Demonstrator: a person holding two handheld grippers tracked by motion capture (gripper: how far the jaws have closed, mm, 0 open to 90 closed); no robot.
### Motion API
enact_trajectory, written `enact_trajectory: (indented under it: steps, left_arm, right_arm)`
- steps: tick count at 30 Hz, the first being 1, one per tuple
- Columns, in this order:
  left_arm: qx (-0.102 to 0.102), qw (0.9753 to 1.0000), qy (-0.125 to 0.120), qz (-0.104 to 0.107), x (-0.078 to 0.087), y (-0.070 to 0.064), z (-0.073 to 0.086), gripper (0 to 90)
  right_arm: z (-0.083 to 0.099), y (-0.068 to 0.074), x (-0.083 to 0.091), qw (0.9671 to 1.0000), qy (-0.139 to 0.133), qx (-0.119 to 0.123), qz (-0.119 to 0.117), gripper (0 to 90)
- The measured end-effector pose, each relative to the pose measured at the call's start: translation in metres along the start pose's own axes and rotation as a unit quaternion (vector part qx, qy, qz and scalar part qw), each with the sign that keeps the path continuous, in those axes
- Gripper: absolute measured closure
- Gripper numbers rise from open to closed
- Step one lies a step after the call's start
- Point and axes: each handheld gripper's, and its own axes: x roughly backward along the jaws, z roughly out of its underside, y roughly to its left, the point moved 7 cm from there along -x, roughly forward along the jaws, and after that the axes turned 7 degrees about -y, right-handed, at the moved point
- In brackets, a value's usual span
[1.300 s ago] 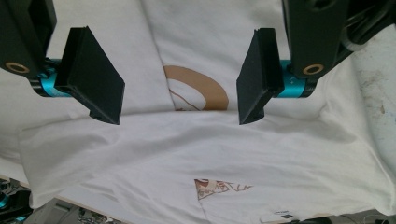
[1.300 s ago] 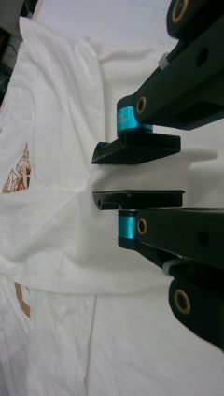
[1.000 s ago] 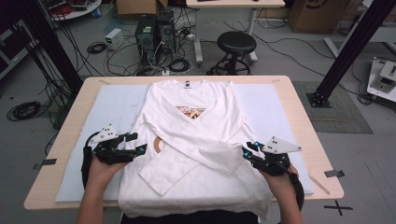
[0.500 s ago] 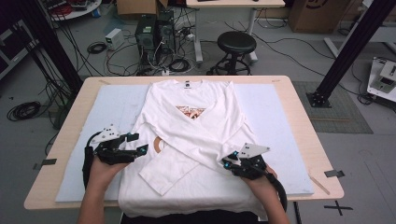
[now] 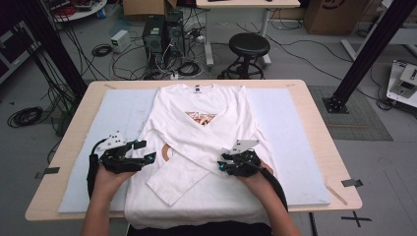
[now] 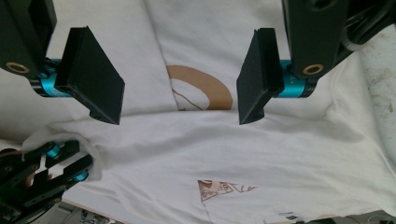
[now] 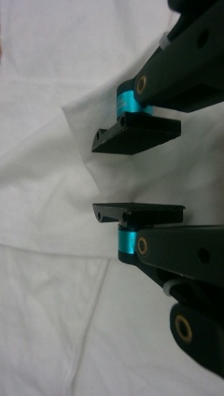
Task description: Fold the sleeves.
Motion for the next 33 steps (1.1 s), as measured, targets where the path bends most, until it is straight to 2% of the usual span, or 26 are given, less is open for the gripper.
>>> enact_trajectory:
  steps: [3,7,9,12,15,18,20,23,28,29,30,31,32,33]
  left_arm:
    - [0.000,1.0000,0.000,-0.001,0.001,0.001,0.000,32.4]
    - [0.002,1.0000,-0.002,-0.002,0.002,0.001,0.000,32.4]
    - [0.002,1.0000,-0.002,-0.002,0.002,0.001,0.000,32.4]
    - [0.002,1.0000,-0.002,-0.002,0.001,0.000,0.000,32.3]
    - [0.002,1.0000,0.001,-0.002,-0.001,0.000,0.000,32.3]
    - [0.000,1.0000,0.003,0.001,-0.002,-0.001,0.001,32.4]
    - [-0.001,1.0000,0.002,0.001,-0.003,-0.002,0.001,32.3]
    - [-0.001,1.0000,0.003,0.002,-0.003,-0.002,0.001,32.3]
    - [0.001,1.0000,0.002,0.000,-0.002,-0.001,0.001,32.4]
    - [0.001,1.0000,0.001,0.000,-0.001,-0.001,0.000,32.3]
    - [0.001,1.0000,-0.001,-0.001,-0.001,-0.001,0.000,32.3]
    - [0.002,1.0000,-0.001,-0.001,-0.001,-0.001,0.000,32.3]
    - [0.003,1.0000,-0.003,0.000,0.000,-0.001,-0.001,32.3]
    - [0.001,1.0000,-0.002,0.000,0.000,0.000,-0.001,32.3]
  right_arm:
    - [-0.001,0.000,0.009,0.9999,-0.017,-0.005,0.001,62.8]
    - [-0.002,-0.009,0.037,0.9982,-0.055,-0.016,0.021,62.8]
    - [0.001,-0.014,0.049,0.9975,-0.059,-0.020,0.034,62.8]
    - [0.010,-0.016,0.060,0.9972,-0.057,-0.024,0.040,62.8]
    - [0.018,-0.011,0.060,0.9982,-0.047,-0.019,0.032,62.8]
    - [0.026,-0.007,0.049,0.9994,-0.027,-0.013,0.017,64.8]
    - [0.031,-0.003,0.038,1.0000,-0.004,0.003,0.005,73.7]
    - [0.031,-0.001,0.034,0.9999,-0.003,0.013,0.004,84.7]
    - [0.031,0.000,0.041,0.9998,-0.006,0.013,0.012,87.6]
    - [0.031,0.003,0.050,0.9997,-0.013,0.012,0.015,87.7]
    - [0.031,0.003,0.050,0.9997,-0.013,0.012,0.015,87.7]
    - [0.029,0.005,0.063,0.9995,-0.024,0.010,0.018,87.7]
    - [0.029,0.005,0.063,0.9995,-0.024,0.010,0.018,87.7]
    - [0.029,0.005,0.071,0.9993,-0.030,0.009,0.020,87.7]
